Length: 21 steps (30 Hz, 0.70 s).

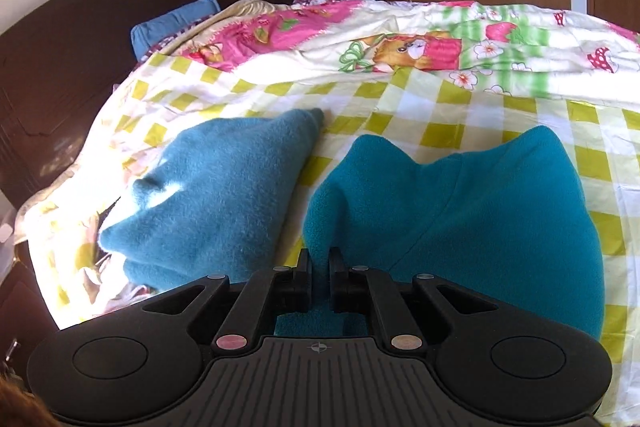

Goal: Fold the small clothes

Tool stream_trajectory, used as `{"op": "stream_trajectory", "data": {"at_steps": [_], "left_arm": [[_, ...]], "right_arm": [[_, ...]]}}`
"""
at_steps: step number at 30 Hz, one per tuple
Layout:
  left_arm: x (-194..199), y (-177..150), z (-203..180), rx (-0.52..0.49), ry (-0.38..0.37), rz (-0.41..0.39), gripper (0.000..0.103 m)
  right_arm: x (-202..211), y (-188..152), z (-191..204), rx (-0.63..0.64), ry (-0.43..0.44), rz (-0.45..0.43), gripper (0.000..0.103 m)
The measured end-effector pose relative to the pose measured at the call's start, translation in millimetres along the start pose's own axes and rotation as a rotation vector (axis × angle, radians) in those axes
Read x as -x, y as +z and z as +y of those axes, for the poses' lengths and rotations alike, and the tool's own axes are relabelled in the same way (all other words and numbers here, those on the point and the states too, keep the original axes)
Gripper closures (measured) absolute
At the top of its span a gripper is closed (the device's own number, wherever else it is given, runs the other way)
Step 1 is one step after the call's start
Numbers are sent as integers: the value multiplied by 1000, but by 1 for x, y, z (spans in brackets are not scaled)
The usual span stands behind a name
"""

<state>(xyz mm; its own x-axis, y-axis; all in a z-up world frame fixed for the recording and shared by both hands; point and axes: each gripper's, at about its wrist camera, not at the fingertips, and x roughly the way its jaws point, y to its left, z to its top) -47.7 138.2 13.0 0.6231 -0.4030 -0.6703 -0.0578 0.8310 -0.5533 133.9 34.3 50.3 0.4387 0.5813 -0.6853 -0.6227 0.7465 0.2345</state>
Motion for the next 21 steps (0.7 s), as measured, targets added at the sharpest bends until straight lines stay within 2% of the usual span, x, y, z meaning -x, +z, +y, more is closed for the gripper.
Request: {"op": "stream_trajectory", "data": {"at_steps": [1, 3, 5, 6, 9, 10, 12, 13, 15, 17, 21], "left_arm": [[9, 3, 4, 14, -10, -28, 55], [27, 12, 10, -11, 13, -109, 55], [34, 24, 13, -43, 100, -188, 55], [29, 33, 15, -55, 145, -209, 55], [4, 55, 14, -118, 198, -274, 55], [-10, 62, 14, -136, 224, -281, 55], [-43, 75, 16, -150, 267, -247, 65], [-56, 80, 19, -139, 253, -212, 75], [-80, 84, 20, -129, 239, -157, 76], [-90, 79, 10, -165, 253, -153, 79], [-96, 83, 15, -131, 208, -160, 79]], "right_arm": [[-5, -2, -3, -4, -13, 13, 95], [-11, -5, -14, -30, -42, 32, 95], [-8, -7, -22, -48, -44, 30, 95], [-5, -7, -25, -57, -39, 26, 95], [2, -5, -24, -50, -29, 13, 95], [2, -5, -23, -43, -27, 12, 95], [3, -6, -20, -28, -30, 13, 95], [4, -6, -20, -29, -29, 13, 95], [4, -5, -22, -41, -20, 15, 95], [3, -3, -22, -43, -18, 17, 95], [1, 2, -14, -40, -4, 19, 95]]}}
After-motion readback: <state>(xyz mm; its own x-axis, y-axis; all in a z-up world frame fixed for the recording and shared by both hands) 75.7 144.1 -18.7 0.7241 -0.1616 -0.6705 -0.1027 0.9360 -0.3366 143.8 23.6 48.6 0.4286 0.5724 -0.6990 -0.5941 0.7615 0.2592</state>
